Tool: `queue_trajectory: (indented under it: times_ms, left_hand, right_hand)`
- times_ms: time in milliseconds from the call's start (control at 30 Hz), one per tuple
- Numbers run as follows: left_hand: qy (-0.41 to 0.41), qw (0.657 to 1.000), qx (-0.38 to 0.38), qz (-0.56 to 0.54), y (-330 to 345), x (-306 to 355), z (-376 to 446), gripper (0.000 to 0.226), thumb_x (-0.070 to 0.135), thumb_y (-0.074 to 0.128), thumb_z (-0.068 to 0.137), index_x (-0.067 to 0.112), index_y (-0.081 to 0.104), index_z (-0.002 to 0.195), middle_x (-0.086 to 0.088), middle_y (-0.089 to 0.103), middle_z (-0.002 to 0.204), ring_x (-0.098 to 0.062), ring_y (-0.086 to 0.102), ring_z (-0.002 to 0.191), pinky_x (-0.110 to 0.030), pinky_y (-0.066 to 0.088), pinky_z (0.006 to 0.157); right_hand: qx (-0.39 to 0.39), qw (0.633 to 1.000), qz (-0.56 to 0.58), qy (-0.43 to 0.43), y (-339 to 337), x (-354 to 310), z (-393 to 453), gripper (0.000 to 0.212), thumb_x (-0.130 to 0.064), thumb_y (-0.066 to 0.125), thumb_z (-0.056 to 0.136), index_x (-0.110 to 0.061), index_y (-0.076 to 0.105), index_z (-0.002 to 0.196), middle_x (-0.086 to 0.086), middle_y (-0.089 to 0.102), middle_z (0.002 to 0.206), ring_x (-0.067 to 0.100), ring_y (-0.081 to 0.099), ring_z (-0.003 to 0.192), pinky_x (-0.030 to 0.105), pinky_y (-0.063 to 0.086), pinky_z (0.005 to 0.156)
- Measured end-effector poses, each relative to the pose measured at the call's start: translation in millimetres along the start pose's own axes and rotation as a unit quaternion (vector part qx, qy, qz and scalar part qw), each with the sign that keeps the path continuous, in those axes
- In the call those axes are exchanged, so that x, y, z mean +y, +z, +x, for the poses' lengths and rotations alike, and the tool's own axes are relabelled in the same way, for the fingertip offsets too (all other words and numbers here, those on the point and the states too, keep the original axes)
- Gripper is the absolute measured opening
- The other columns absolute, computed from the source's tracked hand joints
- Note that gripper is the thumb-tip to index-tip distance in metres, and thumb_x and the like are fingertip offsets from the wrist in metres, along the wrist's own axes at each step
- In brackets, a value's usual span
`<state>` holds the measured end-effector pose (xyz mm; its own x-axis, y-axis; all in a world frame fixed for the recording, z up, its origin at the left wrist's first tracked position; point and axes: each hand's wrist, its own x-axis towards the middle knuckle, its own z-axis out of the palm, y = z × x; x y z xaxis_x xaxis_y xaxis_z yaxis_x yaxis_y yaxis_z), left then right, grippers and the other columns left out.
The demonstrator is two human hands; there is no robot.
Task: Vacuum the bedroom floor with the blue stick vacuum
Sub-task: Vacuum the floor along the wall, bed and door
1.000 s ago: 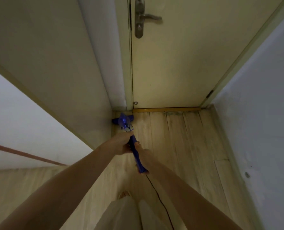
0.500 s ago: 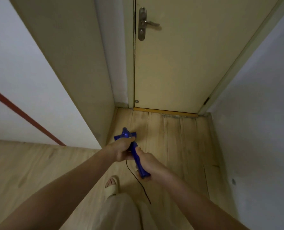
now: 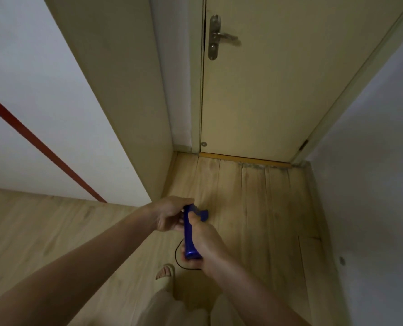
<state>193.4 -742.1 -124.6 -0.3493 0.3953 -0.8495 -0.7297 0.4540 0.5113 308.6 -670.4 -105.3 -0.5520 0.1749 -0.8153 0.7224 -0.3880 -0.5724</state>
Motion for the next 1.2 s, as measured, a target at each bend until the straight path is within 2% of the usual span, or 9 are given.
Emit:
queue_trajectory:
  times_ms: [200,333,500,600,733,833,933,1100,1200]
  left_hand:
    - [0.010,1.000,0.009,0.001,-19,19,21,0.033,0.033,0.047,0.101,0.004,0.053,0.115,-0.010,0.062,0.086,-0.017,0.062,0.067,-0.025,0.052,0.048]
    - [0.006,0.999,0.006,-0.044,-29,29,44,0.031,0.029,0.050,0.099,0.004,0.051,0.117,-0.013,0.063,0.090,-0.022,0.063,0.080,-0.034,0.053,0.061]
    - [0.010,0.996,0.023,-0.082,-35,47,79,0.030,0.023,0.050,0.100,0.001,0.051,0.120,-0.016,0.060,0.090,-0.026,0.060,0.079,-0.039,0.052,0.066]
    - [0.009,0.996,0.030,-0.082,-38,66,98,0.033,0.023,0.050,0.100,0.002,0.048,0.125,-0.017,0.060,0.099,-0.025,0.060,0.080,-0.040,0.052,0.073]
    - [0.008,0.998,0.022,-0.066,-51,89,117,0.033,0.023,0.052,0.099,0.003,0.048,0.125,-0.018,0.059,0.118,-0.028,0.061,0.092,-0.041,0.052,0.077]
    - [-0.011,0.997,0.012,-0.074,-60,91,121,0.029,0.020,0.055,0.097,0.002,0.049,0.120,-0.019,0.059,0.112,-0.032,0.061,0.100,-0.044,0.052,0.089]
    - [-0.017,0.997,0.003,-0.074,-58,78,119,0.027,0.024,0.055,0.097,0.004,0.050,0.115,-0.018,0.062,0.100,-0.030,0.063,0.092,-0.043,0.054,0.081]
    - [0.002,0.993,-0.018,-0.116,-36,57,101,0.034,0.023,0.064,0.091,0.004,0.052,0.116,-0.018,0.062,0.102,-0.030,0.064,0.090,-0.042,0.056,0.080]
    - [0.011,0.985,-0.044,-0.164,-14,39,80,0.028,0.019,0.066,0.089,0.004,0.053,0.108,-0.015,0.061,0.096,-0.026,0.063,0.085,-0.039,0.055,0.072]
  right_hand:
    - [0.019,1.000,-0.011,-0.008,18,-13,26,0.050,-0.054,0.039,0.099,-0.008,0.055,0.110,0.004,0.058,0.065,0.013,0.056,0.046,0.030,0.048,0.059]
    - [0.028,0.999,-0.035,-0.017,21,-20,56,0.057,-0.052,0.035,0.101,-0.001,0.057,0.115,0.002,0.059,0.061,0.012,0.056,0.046,0.028,0.047,0.056]
    - [0.038,0.999,-0.030,0.007,19,-42,91,0.051,-0.048,0.040,0.101,-0.001,0.055,0.113,0.007,0.059,0.078,0.015,0.057,0.061,0.025,0.050,0.057]
    - [0.049,0.998,-0.035,0.008,18,-59,107,0.046,-0.049,0.040,0.100,-0.006,0.054,0.109,0.007,0.059,0.081,0.015,0.057,0.063,0.024,0.050,0.054]
    - [0.071,0.997,-0.041,-0.003,28,-75,125,0.055,-0.056,0.037,0.099,-0.006,0.059,0.104,0.006,0.059,0.078,0.015,0.055,0.058,0.027,0.048,0.051]
    - [0.094,0.992,-0.084,-0.017,36,-75,126,0.063,-0.056,0.033,0.100,0.001,0.058,0.108,0.009,0.058,0.077,0.015,0.053,0.054,0.025,0.045,0.049]
    - [0.110,0.986,-0.123,-0.014,37,-66,117,0.059,-0.054,0.032,0.101,0.000,0.056,0.105,0.007,0.055,0.071,0.014,0.050,0.049,0.022,0.041,0.043]
    - [0.129,0.976,-0.175,-0.021,20,-57,85,0.060,-0.057,0.030,0.100,-0.002,0.056,0.104,0.004,0.055,0.067,0.012,0.050,0.046,0.020,0.040,0.043]
    - [0.131,0.971,-0.199,-0.034,2,-51,49,0.060,-0.056,0.030,0.100,-0.003,0.058,0.104,0.006,0.058,0.072,0.012,0.052,0.049,0.019,0.040,0.041]
